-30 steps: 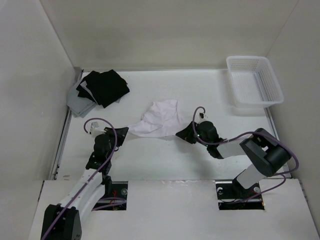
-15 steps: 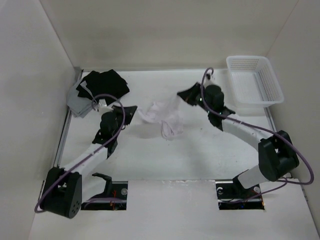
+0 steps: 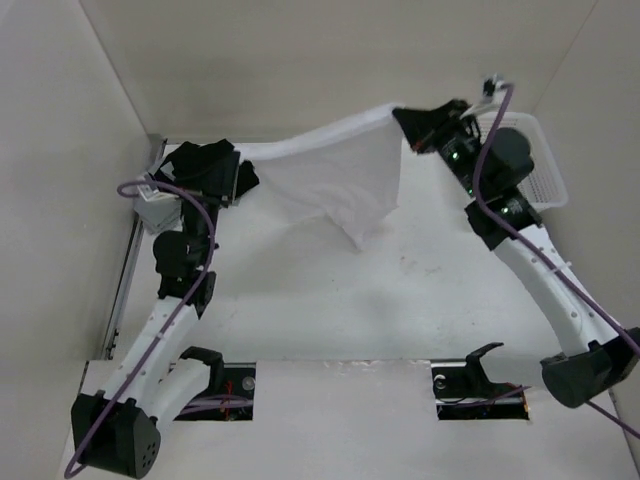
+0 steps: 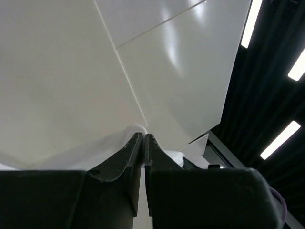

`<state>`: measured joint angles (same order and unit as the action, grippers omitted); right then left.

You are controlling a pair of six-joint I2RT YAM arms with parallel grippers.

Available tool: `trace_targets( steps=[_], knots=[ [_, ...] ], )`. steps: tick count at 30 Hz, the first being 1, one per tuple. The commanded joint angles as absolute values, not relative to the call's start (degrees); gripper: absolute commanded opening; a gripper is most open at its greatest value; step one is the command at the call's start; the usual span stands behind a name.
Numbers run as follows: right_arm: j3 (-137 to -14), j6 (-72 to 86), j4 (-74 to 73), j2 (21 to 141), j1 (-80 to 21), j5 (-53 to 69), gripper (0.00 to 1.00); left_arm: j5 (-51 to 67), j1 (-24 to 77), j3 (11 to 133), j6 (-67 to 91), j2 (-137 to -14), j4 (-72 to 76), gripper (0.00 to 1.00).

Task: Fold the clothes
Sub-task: Flatten the tank top out

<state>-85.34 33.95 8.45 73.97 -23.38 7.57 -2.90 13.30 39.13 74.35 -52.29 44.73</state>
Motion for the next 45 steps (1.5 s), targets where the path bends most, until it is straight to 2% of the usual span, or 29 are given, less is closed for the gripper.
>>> trace_targets(
  steps=[1,4,7,11,13,14,15,16,18,24,28,33,35,36,38,42,45],
  knots=[
    [-61.4,32.5,10.6,67.4,-28.1,6.3,0.03,-1.8,13.7,20.8,76.5,-46.3,44.5,0.04],
    [-46.4,34.9,13.6,61.4,-34.1,3.4,0.03,0.3,12.3,10.2,79.6,-40.2,42.5,0.05],
    [-29.7,39.5,13.1,53.9,-44.7,-2.9,0.03,5.1,10.4,-2.5,84.6,-29.1,36.1,0.07],
    [-18.8,48.4,7.8,48.3,-55.7,-9.7,0.03,7.0,11.6,-4.6,82.3,-18.3,18.6,0.10],
    [-16.8,50.9,5.5,47.3,-57.7,-11.4,0.03,4.8,11.5,-4.6,82.1,-14.2,14.6,0.18],
    [-16.4,51.7,4.1,47.0,-58.0,-11.6,0.03,2.9,10.9,-4.0,81.5,-11.6,12.9,0.27],
    [-16.3,51.9,3.1,46.8,-57.8,-11.7,0.03,2.1,10.3,-3.3,80.6,-11.3,12.6,0.32],
    [-16.3,51.9,2.6,46.8,-57.8,-11.6,0.03,1.7,9.5,-1.7,78.2,-12.6,12.5,0.37],
    [-17.0,51.7,1.3,47.6,-57.5,-11.4,0.03,2.0,8.0,1.9,73.7,-16.9,12.4,0.40],
    [-18.4,50.2,-2.2,50.3,-56.6,-9.4,0.04,-3.1,10.1,13.6,55.5,-33.2,7.4,0.39],
    [-19.7,49.0,-3.3,51.1,-56.5,-8.3,0.09,-12.8,19.4,19.8,45.4,-44.8,3.5,0.39],
    [-20.6,47.5,-2.1,52.5,-54.4,-8.6,0.06,-22.8,39.0,30.2,35.7,-59.8,2.8,0.22],
    [-20.0,47.5,-1.0,52.6,-53.8,-9.0,0.06,-28.7,48.5,36.2,31.9,-68.1,-1.9,0.12],
    [-19.8,47.6,-0.4,52.3,-53.6,-9.1,0.06,-32.0,51.9,38.0,31.8,-71.0,-4.5,0.10],
    [-18.7,47.9,1.0,51.6,-52.6,-9.2,0.06,-36.5,56.3,40.2,31.9,-74.7,-8.5,0.10],
    [-17.2,48.3,3.0,50.8,-51.4,-9.4,0.05,-39.0,62.9,43.8,37.2,-80.3,-13.4,0.20],
    [-16.4,48.4,4.7,50.3,-51.4,-9.2,0.05,-41.5,64.5,45.7,39.7,-84.1,-14.9,0.23]
  ],
)
